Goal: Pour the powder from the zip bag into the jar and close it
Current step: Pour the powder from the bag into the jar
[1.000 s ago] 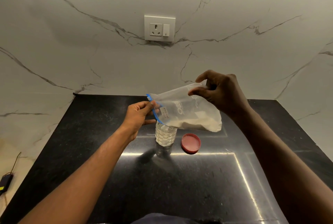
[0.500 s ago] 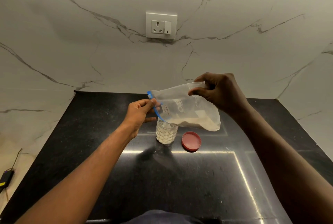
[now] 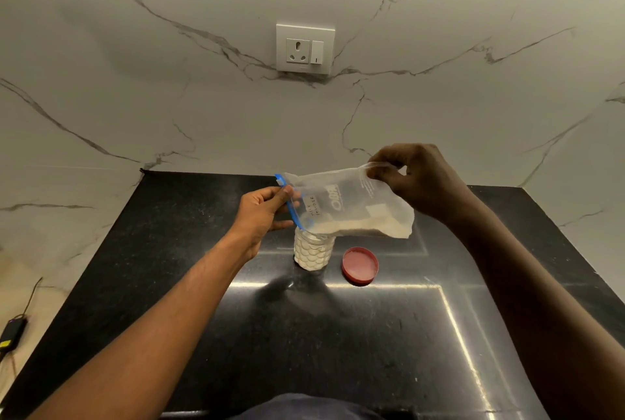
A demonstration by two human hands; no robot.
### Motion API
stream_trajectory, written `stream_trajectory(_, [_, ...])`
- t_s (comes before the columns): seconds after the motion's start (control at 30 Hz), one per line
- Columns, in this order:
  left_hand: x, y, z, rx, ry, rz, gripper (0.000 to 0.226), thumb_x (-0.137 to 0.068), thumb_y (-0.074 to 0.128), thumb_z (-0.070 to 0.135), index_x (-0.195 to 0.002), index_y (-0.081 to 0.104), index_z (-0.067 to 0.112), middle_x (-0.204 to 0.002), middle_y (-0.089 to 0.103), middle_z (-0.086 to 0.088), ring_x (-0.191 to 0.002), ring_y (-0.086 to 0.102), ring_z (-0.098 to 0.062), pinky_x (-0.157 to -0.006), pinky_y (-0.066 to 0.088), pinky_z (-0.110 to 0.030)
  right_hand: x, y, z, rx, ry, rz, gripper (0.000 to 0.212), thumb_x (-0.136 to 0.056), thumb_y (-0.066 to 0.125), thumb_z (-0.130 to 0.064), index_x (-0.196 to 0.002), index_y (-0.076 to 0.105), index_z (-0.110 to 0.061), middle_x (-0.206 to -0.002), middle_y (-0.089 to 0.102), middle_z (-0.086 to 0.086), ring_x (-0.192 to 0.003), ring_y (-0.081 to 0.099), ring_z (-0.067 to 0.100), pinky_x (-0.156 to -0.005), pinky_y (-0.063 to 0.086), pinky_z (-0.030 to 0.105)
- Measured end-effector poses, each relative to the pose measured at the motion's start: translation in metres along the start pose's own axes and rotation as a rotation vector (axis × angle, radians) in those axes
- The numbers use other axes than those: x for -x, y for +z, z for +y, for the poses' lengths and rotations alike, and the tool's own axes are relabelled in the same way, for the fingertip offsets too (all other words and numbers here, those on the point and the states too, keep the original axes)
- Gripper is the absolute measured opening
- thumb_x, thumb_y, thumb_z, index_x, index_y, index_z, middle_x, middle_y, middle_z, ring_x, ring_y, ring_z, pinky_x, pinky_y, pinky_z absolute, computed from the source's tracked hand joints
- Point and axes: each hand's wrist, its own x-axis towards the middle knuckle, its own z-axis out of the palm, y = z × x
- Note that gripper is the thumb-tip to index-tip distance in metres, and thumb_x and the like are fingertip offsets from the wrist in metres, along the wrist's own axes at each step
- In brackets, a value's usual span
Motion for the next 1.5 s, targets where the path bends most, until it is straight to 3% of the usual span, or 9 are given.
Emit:
stream_trajectory(0.1, [-0.001, 0.000, -0.001, -0.009, -0.005, -0.005, 0.020, -0.102, 0.070, 0.028, -0.109, 0.079, 0.012, -0.107, 0.085, -0.002, -0.100, 0.081, -0.017, -0.071, 0.067, -0.033, -0.002, 0.000, -0.002, -0.014, 0.027, 0.008, 0.013, -0.090, 0.078, -0.006, -0.101, 0.080, -0.012, -0.091, 0.077, -0.001, -0.078, 0.066, 0.007, -0.073, 0.053, 0.019])
stream_trajectory(0.2, [-0.002, 0.001, 0.000, -0.014, -0.005, -0.018, 0.020, -0.102, 0.070, 0.029, -0.108, 0.080, 0.013, -0.106, 0.085, -0.003, -0.099, 0.082, -0.018, -0.072, 0.068, -0.034, -0.002, 0.002, -0.006, -0.040, 0.071, 0.031, 0.019, -0.085, 0.087, -0.021, -0.098, 0.079, -0.010, -0.084, 0.073, -0.003, -0.071, 0.064, -0.001, -0.060, 0.047, 0.007])
stream_trajectory(0.33, [-0.002, 0.004, 0.001, -0.010, 0.002, -0.031, 0.020, -0.103, 0.069, 0.029, -0.108, 0.079, 0.012, -0.105, 0.085, -0.003, -0.098, 0.082, -0.016, -0.069, 0.067, -0.031, -0.001, 0.003, -0.009, 0.012, 0.056, 0.062, 0.024, -0.091, 0.081, -0.032, -0.092, 0.080, -0.008, -0.081, 0.076, 0.007, -0.075, 0.071, 0.023, -0.068, 0.059, 0.041])
stream_trajectory(0.43, [-0.002, 0.003, 0.001, 0.006, -0.003, -0.018, 0.022, -0.103, 0.069, 0.028, -0.109, 0.079, 0.010, -0.104, 0.085, -0.004, -0.097, 0.082, -0.017, -0.067, 0.066, -0.030, -0.002, 0.002, -0.008, 0.027, 0.036, 0.041, 0.010, -0.095, 0.075, -0.014, -0.101, 0.082, -0.009, -0.095, 0.081, 0.005, -0.088, 0.073, 0.018, -0.082, 0.061, 0.042])
stream_trajectory(0.6, [-0.004, 0.000, -0.002, 0.011, -0.012, -0.018, 0.022, -0.102, 0.070, 0.029, -0.110, 0.078, 0.010, -0.104, 0.085, -0.004, -0.096, 0.083, -0.019, -0.068, 0.067, -0.030, -0.004, 0.003, -0.005, 0.006, 0.067, 0.041, 0.031, -0.090, 0.075, 0.005, -0.118, 0.078, -0.006, -0.112, 0.080, 0.007, -0.097, 0.069, 0.008, -0.083, 0.045, -0.001])
stream_trajectory(0.67, [-0.004, 0.001, -0.004, 0.011, -0.016, -0.021, 0.022, -0.102, 0.070, 0.030, -0.109, 0.079, 0.011, -0.105, 0.085, -0.004, -0.096, 0.083, -0.020, -0.069, 0.067, -0.032, -0.005, 0.004, -0.002, -0.016, 0.085, 0.096, 0.028, -0.088, 0.079, 0.000, -0.115, 0.078, -0.006, -0.106, 0.080, 0.007, -0.092, 0.070, 0.009, -0.076, 0.042, -0.004])
stream_trajectory(0.97, [-0.002, 0.003, -0.006, 0.018, -0.035, -0.028, 0.024, -0.102, 0.069, 0.030, -0.109, 0.079, 0.010, -0.103, 0.085, -0.006, -0.093, 0.083, -0.024, -0.068, 0.067, -0.031, 0.003, 0.021, -0.005, -0.026, 0.097, 0.274, 0.017, -0.103, 0.062, -0.013, -0.112, 0.077, -0.009, -0.095, 0.080, 0.007, -0.089, 0.075, 0.025, -0.081, 0.060, 0.048])
stream_trajectory(1.2, [-0.002, 0.002, -0.009, 0.033, -0.050, -0.012, 0.021, -0.102, 0.070, 0.031, -0.104, 0.080, 0.013, -0.102, 0.086, -0.006, -0.093, 0.084, -0.024, -0.067, 0.067, -0.032, 0.003, 0.020, -0.014, -0.081, 0.060, 0.372, 0.023, -0.095, 0.076, -0.017, -0.116, 0.077, -0.005, -0.102, 0.082, 0.008, -0.093, 0.077, 0.013, -0.084, 0.063, 0.035])
stream_trajectory(1.5, [-0.003, 0.002, -0.010, 0.036, -0.046, -0.008, 0.022, -0.102, 0.069, 0.032, -0.106, 0.080, 0.013, -0.105, 0.085, -0.005, -0.095, 0.083, -0.022, -0.068, 0.067, -0.033, 0.000, 0.021, -0.024, -0.027, 0.054, 0.364, 0.015, -0.093, 0.079, -0.027, -0.098, 0.081, -0.013, -0.086, 0.081, 0.000, -0.078, 0.075, 0.015, -0.068, 0.060, 0.043])
